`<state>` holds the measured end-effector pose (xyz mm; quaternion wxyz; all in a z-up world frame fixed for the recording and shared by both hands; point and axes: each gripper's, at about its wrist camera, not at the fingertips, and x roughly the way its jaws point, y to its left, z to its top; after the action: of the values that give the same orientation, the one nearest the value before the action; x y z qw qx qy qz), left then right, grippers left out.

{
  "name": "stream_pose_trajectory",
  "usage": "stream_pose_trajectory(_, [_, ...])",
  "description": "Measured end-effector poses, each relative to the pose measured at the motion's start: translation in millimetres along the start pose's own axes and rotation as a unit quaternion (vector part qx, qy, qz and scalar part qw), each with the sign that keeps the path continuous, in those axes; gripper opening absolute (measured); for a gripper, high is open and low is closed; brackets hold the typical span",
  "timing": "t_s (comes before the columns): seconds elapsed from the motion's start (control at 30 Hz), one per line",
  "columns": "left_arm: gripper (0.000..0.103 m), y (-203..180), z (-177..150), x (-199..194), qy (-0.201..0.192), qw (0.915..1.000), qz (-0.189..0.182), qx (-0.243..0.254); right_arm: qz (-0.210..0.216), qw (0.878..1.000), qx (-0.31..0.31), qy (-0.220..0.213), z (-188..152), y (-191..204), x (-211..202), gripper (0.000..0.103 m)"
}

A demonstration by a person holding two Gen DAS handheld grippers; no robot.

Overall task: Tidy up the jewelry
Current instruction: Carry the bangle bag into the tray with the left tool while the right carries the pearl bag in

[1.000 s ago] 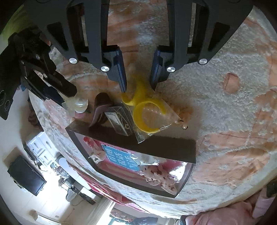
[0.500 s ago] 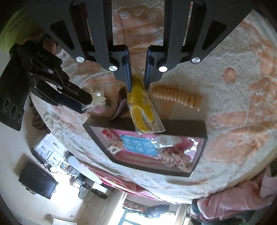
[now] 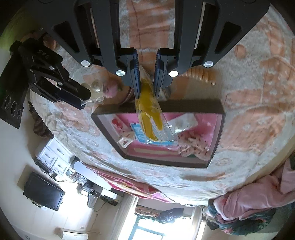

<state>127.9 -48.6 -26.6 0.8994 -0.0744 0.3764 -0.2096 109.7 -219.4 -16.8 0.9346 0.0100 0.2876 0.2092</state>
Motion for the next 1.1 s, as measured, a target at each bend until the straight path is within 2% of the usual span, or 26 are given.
stream_pose_trajectory(0.5, [0.008, -12, 55, 37, -0.019, 0.9995, 0.005, 0.026, -0.051, 0.998, 0.014, -0.027, 35, -41, 3, 0.033])
stream_pose_trajectory(1.1, [0.008, -12, 66, 90, 0.008, 0.999, 0.004, 0.044, -0.087, 0.996, 0.0, -0.021, 68, -76, 46, 0.033])
